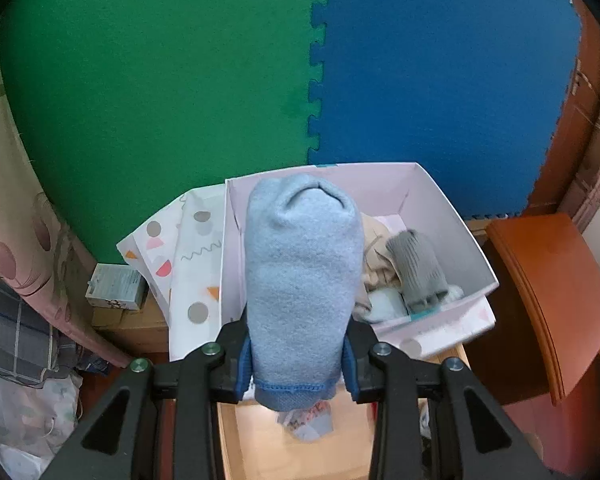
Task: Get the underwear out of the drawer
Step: 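Lift the light blue sock into the white box and open the left tool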
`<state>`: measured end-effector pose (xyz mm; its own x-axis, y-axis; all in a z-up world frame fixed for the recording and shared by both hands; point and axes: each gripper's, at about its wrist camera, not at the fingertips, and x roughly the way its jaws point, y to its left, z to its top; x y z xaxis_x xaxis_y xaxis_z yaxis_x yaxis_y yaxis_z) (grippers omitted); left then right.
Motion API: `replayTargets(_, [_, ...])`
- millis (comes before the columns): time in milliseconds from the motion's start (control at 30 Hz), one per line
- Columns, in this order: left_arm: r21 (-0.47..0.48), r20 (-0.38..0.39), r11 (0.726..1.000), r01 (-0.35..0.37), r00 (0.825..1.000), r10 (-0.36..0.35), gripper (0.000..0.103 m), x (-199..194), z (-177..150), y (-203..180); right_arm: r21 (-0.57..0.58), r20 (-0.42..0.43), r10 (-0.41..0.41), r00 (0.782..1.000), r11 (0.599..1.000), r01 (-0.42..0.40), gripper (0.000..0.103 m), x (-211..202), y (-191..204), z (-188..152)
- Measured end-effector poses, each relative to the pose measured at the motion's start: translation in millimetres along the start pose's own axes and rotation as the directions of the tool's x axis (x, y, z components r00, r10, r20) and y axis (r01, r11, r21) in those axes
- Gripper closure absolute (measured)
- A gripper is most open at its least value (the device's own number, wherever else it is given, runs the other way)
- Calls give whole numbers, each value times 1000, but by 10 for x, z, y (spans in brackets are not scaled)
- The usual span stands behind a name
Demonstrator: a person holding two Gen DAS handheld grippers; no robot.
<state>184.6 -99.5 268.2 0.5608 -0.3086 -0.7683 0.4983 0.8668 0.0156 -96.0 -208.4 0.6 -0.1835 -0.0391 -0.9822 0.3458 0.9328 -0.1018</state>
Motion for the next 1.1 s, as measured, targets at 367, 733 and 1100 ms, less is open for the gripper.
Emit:
replayTargets(367, [-26, -108, 997, -67, 992, 63, 68, 737, 193, 27, 10, 4, 13, 1000, 1000, -13, 65, -9, -51, -16])
replayTargets(733, [-41, -196, 993, -109, 975, 99, 67, 1150, -25, 178, 7, 7, 16, 1000, 1000, -16, 65, -32, -93, -22])
replayTargets(1100, [-45, -200, 994, -102, 976, 91, 57, 1086, -104, 189, 4, 6, 3, 1000, 1000, -3, 65, -37, -47, -6])
